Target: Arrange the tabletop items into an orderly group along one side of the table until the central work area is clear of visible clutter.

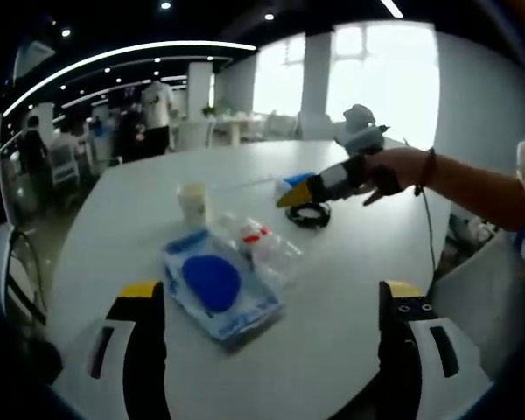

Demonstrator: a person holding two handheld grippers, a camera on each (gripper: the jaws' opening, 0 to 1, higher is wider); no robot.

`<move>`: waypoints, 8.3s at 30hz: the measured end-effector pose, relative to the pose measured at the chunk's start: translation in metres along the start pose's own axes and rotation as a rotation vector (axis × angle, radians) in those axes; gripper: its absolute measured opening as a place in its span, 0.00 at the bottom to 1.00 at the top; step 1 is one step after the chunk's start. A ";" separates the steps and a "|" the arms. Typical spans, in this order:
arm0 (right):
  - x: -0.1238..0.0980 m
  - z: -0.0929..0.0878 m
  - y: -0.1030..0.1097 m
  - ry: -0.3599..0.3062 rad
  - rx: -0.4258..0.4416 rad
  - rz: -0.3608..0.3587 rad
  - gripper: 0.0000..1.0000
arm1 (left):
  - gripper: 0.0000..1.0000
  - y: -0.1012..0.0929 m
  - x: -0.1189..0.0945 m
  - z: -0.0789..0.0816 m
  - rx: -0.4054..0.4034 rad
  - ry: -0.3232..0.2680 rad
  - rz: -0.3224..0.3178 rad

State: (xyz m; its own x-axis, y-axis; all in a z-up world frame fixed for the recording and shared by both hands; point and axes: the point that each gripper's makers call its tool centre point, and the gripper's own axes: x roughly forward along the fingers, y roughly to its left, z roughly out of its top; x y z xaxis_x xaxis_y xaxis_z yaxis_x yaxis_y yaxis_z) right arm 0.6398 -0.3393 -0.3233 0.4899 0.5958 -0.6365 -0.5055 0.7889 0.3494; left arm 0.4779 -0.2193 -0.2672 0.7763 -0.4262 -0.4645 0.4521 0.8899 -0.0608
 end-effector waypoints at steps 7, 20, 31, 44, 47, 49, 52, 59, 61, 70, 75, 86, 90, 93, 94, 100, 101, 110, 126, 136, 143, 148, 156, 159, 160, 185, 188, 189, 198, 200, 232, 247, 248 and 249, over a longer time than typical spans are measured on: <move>0.016 0.001 0.019 -0.013 -0.001 0.037 0.99 | 0.99 0.000 0.000 -0.001 0.004 0.003 -0.002; 0.058 -0.008 0.039 0.003 -0.026 0.104 0.92 | 0.98 0.007 -0.001 -0.004 -0.014 0.009 0.018; 0.079 -0.017 0.035 0.026 -0.052 0.105 0.80 | 0.97 0.012 -0.002 -0.007 -0.022 0.015 0.035; 0.095 -0.012 0.037 0.026 0.040 0.120 0.68 | 0.94 0.016 -0.003 -0.010 -0.035 0.025 0.047; 0.096 -0.015 0.038 0.040 -0.015 0.109 0.64 | 0.93 0.017 -0.003 -0.011 -0.035 0.028 0.050; 0.096 -0.017 0.037 0.045 -0.020 0.094 0.57 | 0.93 0.018 -0.004 -0.011 -0.038 0.029 0.052; 0.096 -0.019 0.038 0.061 -0.034 0.103 0.49 | 0.92 0.019 -0.004 -0.012 -0.045 0.032 0.052; 0.095 -0.020 0.034 0.125 0.043 0.074 0.45 | 0.91 0.020 -0.005 -0.012 -0.050 0.035 0.055; 0.095 -0.020 0.033 0.141 0.063 0.063 0.44 | 0.90 0.020 -0.005 -0.013 -0.053 0.036 0.053; 0.089 -0.021 0.037 0.151 0.006 0.062 0.39 | 0.89 0.021 -0.006 -0.006 -0.054 0.006 0.057; 0.079 -0.005 0.046 0.082 -0.062 0.092 0.38 | 0.89 0.021 -0.006 -0.004 -0.053 0.001 0.059; 0.050 0.006 0.052 0.024 -0.208 0.087 0.36 | 0.89 0.020 -0.007 -0.004 -0.042 0.000 0.060; 0.037 0.011 0.051 -0.015 -0.254 0.077 0.35 | 0.89 0.019 -0.007 -0.003 -0.033 -0.006 0.060; 0.030 0.013 0.052 -0.045 -0.319 0.067 0.35 | 0.89 0.017 -0.007 -0.002 -0.025 -0.006 0.055; 0.026 0.012 0.052 -0.053 -0.340 0.056 0.35 | 0.89 0.016 -0.007 -0.002 -0.024 -0.010 0.052; 0.009 0.007 0.049 -0.127 -0.392 0.027 0.35 | 0.88 0.014 -0.008 0.001 -0.011 -0.021 0.047; 0.007 0.006 0.048 -0.139 -0.388 0.025 0.36 | 0.88 0.014 -0.008 0.001 -0.011 -0.022 0.045; -0.004 -0.003 0.037 -0.235 -0.355 0.009 0.36 | 0.86 0.008 -0.006 0.002 0.005 -0.024 0.024; -0.029 -0.020 0.028 -0.246 -0.335 -0.066 0.37 | 0.85 0.003 -0.007 0.005 0.026 -0.036 0.010; -0.034 -0.032 0.030 -0.158 -0.347 -0.109 0.37 | 0.84 0.005 -0.008 0.006 0.026 -0.044 0.014; -0.036 -0.039 0.033 -0.122 -0.395 -0.123 0.38 | 0.84 0.006 -0.009 0.007 0.023 -0.050 0.023; -0.037 -0.041 0.034 -0.107 -0.406 -0.134 0.38 | 0.84 0.007 -0.009 0.006 0.021 -0.047 0.030; -0.036 -0.038 0.037 -0.116 -0.309 -0.081 0.42 | 0.83 0.007 -0.008 0.006 0.031 -0.038 0.032; -0.040 -0.034 0.037 -0.135 -0.303 -0.091 0.54 | 0.83 0.007 -0.008 0.006 0.029 -0.037 0.033; -0.041 -0.033 0.037 -0.136 -0.305 -0.089 0.57 | 0.84 0.008 -0.008 0.005 0.029 -0.037 0.033; -0.100 -0.029 0.063 -0.220 -0.291 0.131 1.00 | 0.85 0.002 -0.006 0.008 0.010 -0.057 0.001; -0.112 -0.028 0.067 -0.267 -0.282 0.161 1.00 | 0.85 0.001 -0.005 0.009 0.011 -0.059 -0.003; -0.116 -0.025 0.068 -0.293 -0.261 0.172 1.00 | 0.85 0.001 -0.005 0.009 0.011 -0.061 -0.004; -0.148 -0.019 0.077 -0.367 -0.296 0.223 1.00 | 0.85 -0.003 -0.002 0.014 0.012 -0.080 -0.034; -0.152 -0.020 0.076 -0.378 -0.305 0.217 1.00 | 0.85 -0.005 0.000 0.016 0.009 -0.088 -0.048; -0.143 -0.058 0.063 -0.322 -0.259 0.201 1.00 | 0.82 -0.043 0.049 0.038 0.135 -0.089 -0.304; -0.142 -0.056 0.050 -0.322 -0.296 0.130 1.00 | 0.78 -0.049 0.096 0.032 0.079 -0.060 -0.367; -0.142 -0.056 0.048 -0.322 -0.295 0.126 1.00 | 0.77 -0.051 0.097 0.031 0.068 -0.060 -0.373; -0.143 -0.056 0.047 -0.320 -0.297 0.119 1.00 | 0.76 -0.053 0.100 0.032 0.053 -0.066 -0.381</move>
State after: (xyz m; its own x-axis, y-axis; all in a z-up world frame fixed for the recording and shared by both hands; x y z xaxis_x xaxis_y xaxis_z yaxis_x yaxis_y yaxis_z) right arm 0.5065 -0.3960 -0.2549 0.5872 0.7333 -0.3428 -0.7309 0.6623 0.1648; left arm 0.5459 -0.3144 -0.2825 0.5739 -0.7357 -0.3598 0.7345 0.6567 -0.1712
